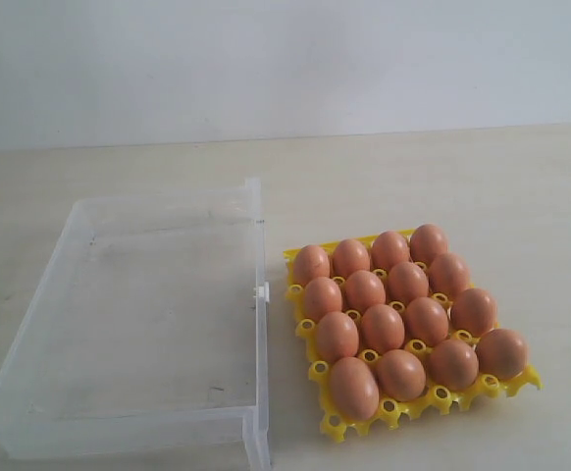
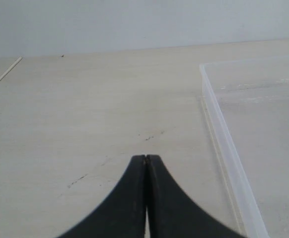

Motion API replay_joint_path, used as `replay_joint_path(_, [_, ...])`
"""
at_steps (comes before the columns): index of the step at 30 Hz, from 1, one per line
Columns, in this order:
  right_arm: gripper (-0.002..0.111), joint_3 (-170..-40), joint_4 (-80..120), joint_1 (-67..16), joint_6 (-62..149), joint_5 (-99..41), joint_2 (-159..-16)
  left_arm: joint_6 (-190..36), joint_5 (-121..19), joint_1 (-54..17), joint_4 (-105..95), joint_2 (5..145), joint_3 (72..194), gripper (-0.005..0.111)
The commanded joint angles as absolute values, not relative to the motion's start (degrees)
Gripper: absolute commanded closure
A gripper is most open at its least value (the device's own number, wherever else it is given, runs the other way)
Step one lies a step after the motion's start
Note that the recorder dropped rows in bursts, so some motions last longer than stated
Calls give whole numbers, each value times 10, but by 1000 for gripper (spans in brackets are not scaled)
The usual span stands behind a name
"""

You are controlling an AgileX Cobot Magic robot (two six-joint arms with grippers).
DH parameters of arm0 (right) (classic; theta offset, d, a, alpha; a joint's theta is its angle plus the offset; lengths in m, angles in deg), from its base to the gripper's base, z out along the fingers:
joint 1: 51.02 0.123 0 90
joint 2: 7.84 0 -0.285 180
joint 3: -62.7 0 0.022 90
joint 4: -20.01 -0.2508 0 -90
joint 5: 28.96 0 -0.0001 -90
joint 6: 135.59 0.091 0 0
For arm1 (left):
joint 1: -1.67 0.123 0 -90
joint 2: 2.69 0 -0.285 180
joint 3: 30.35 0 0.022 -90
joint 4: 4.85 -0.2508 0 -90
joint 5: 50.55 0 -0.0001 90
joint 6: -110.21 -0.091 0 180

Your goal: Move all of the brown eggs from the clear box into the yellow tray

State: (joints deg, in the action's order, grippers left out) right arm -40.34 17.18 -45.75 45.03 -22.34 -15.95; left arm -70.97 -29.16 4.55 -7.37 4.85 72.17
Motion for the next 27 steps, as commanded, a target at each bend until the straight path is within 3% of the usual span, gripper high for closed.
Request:
replay_joint_path(1, [108, -401, 172, -457, 444, -227, -156, -710, -294, 47, -75, 51, 724, 107])
replay_joint_path(27, [108, -401, 172, -457, 444, -227, -156, -710, -294, 10, -75, 51, 724, 107])
